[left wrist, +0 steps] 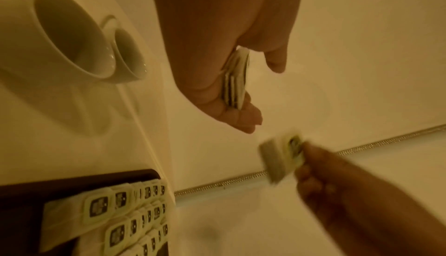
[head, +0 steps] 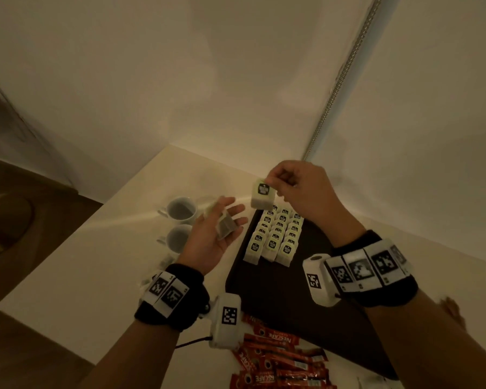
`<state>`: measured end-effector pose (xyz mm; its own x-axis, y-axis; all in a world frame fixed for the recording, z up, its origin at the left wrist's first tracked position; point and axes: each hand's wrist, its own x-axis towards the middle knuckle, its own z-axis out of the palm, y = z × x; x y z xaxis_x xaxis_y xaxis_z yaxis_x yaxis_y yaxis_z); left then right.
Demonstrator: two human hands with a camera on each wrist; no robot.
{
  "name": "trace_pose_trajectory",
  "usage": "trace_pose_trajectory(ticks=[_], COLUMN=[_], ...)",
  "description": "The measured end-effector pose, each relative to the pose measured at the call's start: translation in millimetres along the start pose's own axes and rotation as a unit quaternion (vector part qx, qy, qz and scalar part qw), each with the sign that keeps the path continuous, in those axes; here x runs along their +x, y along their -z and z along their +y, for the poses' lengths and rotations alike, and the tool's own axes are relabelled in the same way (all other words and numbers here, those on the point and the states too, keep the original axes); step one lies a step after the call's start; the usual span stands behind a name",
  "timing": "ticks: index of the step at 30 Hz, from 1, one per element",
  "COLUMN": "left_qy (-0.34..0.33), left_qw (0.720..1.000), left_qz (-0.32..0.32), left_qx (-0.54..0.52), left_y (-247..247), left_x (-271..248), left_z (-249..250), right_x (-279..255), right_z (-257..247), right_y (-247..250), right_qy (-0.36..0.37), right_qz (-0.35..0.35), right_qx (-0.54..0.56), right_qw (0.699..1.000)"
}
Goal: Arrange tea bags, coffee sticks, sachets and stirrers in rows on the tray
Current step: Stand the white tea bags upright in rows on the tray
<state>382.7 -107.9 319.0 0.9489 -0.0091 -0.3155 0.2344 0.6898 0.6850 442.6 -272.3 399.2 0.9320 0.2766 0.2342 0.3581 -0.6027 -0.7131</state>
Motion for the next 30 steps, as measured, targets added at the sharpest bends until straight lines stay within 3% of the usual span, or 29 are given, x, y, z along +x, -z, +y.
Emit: trace_pose_trajectory(ticks=[4, 8, 14, 21, 27, 30], left_qy=[0.031, 0.032, 0.043, 0.042, 0.064, 0.084], left_qw=[0.998, 0.999, 0.999, 0.999, 0.998, 0.996], left_qz=[0.01, -0.005, 0.002, 0.003, 0.002, 0.0], left_qx=[-0.057, -0.044, -0.028, -0.02, -0.003, 0.021], left_y=[9, 10, 12, 16, 18, 17], left_x=[5, 7, 11, 15, 16, 17], left_z=[11, 15, 8, 8, 8, 7], right_x=[-24, -47, -64, -53, -46, -37], right_z=[58, 107, 148, 166, 167, 144], right_y=[-22, -49, -83, -98, -100, -92], right_qy=[-0.098, -0.209, -0.284, -0.291, -0.305, -0.256], right_qz=[-0.067, -0.137, -0.186, -0.104, -0.091, -0.038], right_qx=[-0.013, -0.056, -0.03, -0.066, -0.064, -0.027], right_qw=[0.993, 0.967, 0.94, 0.949, 0.946, 0.965])
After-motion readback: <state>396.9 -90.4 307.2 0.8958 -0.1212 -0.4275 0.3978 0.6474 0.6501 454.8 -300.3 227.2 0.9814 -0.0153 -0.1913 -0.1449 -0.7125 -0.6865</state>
